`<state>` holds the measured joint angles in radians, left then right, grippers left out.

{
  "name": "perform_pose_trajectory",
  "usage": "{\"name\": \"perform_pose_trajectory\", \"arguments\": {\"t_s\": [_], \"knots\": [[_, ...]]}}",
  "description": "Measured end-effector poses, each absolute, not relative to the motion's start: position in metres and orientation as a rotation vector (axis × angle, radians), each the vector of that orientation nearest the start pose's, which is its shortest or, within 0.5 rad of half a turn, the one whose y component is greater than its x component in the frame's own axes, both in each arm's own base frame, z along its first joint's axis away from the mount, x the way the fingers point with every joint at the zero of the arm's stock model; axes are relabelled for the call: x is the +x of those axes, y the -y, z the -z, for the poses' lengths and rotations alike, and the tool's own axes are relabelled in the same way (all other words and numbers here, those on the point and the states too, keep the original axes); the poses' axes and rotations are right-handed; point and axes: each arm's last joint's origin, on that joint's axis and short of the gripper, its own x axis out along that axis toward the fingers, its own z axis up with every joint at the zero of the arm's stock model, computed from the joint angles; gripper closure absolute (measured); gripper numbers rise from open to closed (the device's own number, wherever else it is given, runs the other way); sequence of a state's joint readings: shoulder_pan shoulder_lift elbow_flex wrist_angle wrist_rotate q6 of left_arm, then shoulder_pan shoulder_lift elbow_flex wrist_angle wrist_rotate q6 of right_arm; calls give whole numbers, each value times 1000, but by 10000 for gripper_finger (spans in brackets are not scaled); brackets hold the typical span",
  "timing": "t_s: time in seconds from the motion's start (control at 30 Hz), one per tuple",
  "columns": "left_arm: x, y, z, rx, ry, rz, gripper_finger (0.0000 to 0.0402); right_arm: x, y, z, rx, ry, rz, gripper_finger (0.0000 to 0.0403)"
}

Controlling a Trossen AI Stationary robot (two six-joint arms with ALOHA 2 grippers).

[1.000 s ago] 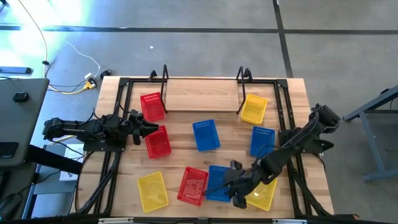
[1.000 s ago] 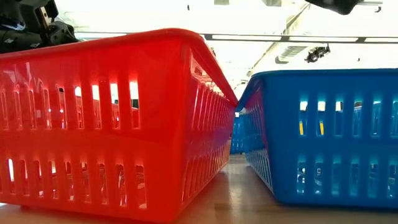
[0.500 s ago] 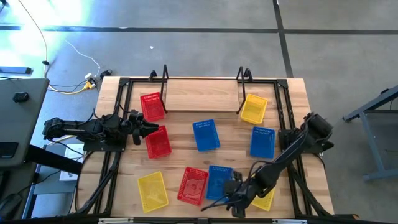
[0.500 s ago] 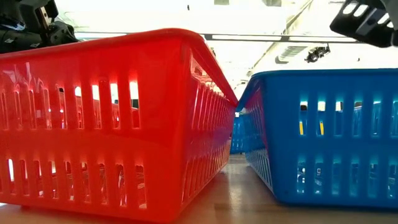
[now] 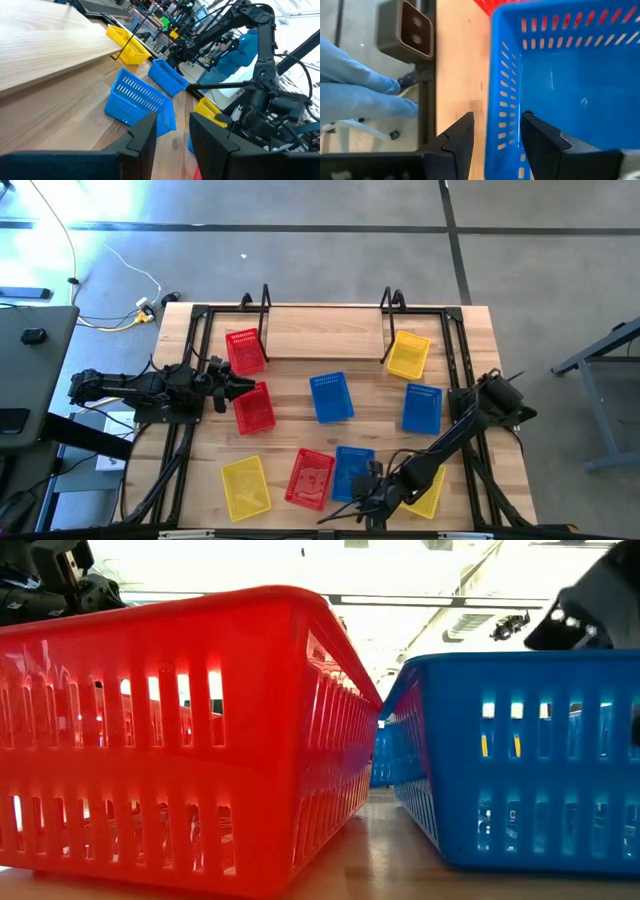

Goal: Stack baskets on shelf by color
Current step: Put the bottom left blue bin on the shelf

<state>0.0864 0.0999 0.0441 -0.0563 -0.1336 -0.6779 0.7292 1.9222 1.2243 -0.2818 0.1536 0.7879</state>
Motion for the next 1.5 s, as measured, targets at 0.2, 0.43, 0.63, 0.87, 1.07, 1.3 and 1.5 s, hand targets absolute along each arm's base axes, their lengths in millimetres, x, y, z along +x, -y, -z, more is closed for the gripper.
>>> {"name": "perform_pose_trajectory", "arguments": {"t_s": [0.2,0.43,0.63,0.87,1.07,1.3,1.5], "knots": [[100,-13,-165,-672,-33,-249,296,297,-255,-157,310,-1038,-128,283],[100,-13,-165,-671,-34,-250,296,297,-255,-158,336,-1068,-161,391],[100,-13,-165,-671,-33,-250,296,293,-256,-163,406,-1098,-150,387],[100,-13,-165,-671,-33,-250,296,285,-258,-178,457,-1095,-148,399],[100,-13,-165,-671,-33,-250,296,277,-254,-193,476,-1084,-125,402],[100,-13,-165,-671,-32,-252,296,270,-245,-218,472,-1038,-130,403],[100,-13,-165,-671,-31,-255,296,265,-229,-240,408,-963,-82,402]]}}
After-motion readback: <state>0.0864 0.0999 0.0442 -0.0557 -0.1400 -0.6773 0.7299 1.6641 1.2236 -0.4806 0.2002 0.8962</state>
